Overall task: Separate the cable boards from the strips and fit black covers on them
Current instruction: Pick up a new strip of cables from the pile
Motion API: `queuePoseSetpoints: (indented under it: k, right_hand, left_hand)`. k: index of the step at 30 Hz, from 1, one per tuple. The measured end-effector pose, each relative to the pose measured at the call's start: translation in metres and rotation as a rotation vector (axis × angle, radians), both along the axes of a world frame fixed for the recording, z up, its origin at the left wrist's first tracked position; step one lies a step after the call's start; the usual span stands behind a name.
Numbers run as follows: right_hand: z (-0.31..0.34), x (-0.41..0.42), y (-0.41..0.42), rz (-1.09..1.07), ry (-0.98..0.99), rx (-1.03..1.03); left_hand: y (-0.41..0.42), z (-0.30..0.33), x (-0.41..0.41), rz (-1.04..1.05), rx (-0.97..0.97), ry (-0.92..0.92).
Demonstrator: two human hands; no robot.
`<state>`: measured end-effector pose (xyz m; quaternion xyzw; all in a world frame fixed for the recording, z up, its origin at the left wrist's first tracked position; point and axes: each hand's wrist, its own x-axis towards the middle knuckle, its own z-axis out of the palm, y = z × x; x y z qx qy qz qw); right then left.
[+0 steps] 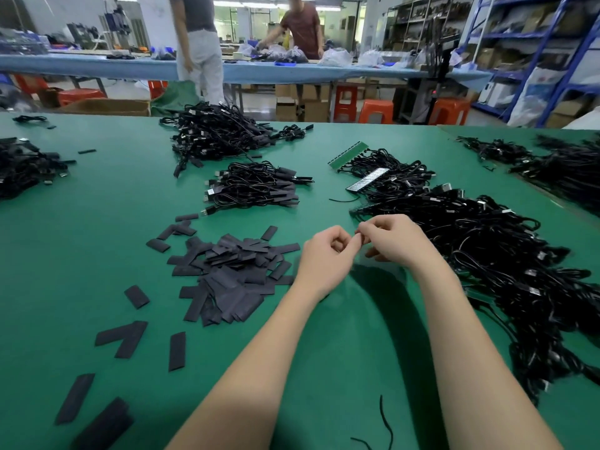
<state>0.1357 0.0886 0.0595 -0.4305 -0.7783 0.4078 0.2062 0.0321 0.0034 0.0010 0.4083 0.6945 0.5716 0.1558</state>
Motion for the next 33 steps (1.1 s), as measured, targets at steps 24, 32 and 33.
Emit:
queuePoseSetpoints:
  k: [24,32,33]
  right_hand:
    - [0.002,0.046,0.005,-0.12,-0.601,0.414]
    - [0.018,0.057,0.007,-0.237,-0.237,0.433]
    - [0.019,0.057,0.006,-0.25,-0.216,0.437]
  left_hand:
    - [0.006,-0.006,0.006,-0.07,-0.187,0.342]
    - [0.011,0.01,0.024,-0.216,-0.157,0.09]
    - [0.014,0.015,0.031,-0.256,-0.151,-0.067]
